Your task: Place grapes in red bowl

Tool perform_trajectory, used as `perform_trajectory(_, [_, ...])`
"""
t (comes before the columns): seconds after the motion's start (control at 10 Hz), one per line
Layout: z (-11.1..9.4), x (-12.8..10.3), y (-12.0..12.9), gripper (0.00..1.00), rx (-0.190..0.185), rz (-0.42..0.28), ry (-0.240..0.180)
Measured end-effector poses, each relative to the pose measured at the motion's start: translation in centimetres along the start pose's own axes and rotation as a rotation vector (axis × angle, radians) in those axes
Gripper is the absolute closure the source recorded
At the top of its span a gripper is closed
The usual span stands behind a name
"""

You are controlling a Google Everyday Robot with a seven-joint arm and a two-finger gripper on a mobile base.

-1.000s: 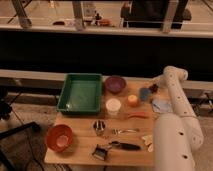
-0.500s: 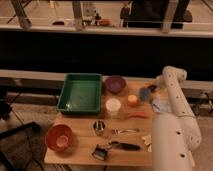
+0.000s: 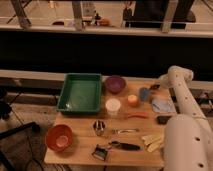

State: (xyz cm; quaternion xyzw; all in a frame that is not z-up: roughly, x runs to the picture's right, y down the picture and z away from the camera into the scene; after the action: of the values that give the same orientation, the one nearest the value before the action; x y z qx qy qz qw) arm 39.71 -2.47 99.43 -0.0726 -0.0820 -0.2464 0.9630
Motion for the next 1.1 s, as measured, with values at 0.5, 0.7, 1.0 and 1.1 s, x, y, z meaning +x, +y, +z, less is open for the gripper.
perform_trajectory(0.5, [-3.2,1.5,-0.8,1.00,0.082,0.058,0.006])
perform_trajectory(0.7, [-4.8,1.7,-1.0,1.00,0.119,0.069,0.002])
perform_trajectory(1.0, [-8.7,1.3,-2.2,1.00,0.181,0.053,0.003])
perform_trajectory(1.1, [-9.4,0.9,-2.2,1.00,0.191,0.045,0.002])
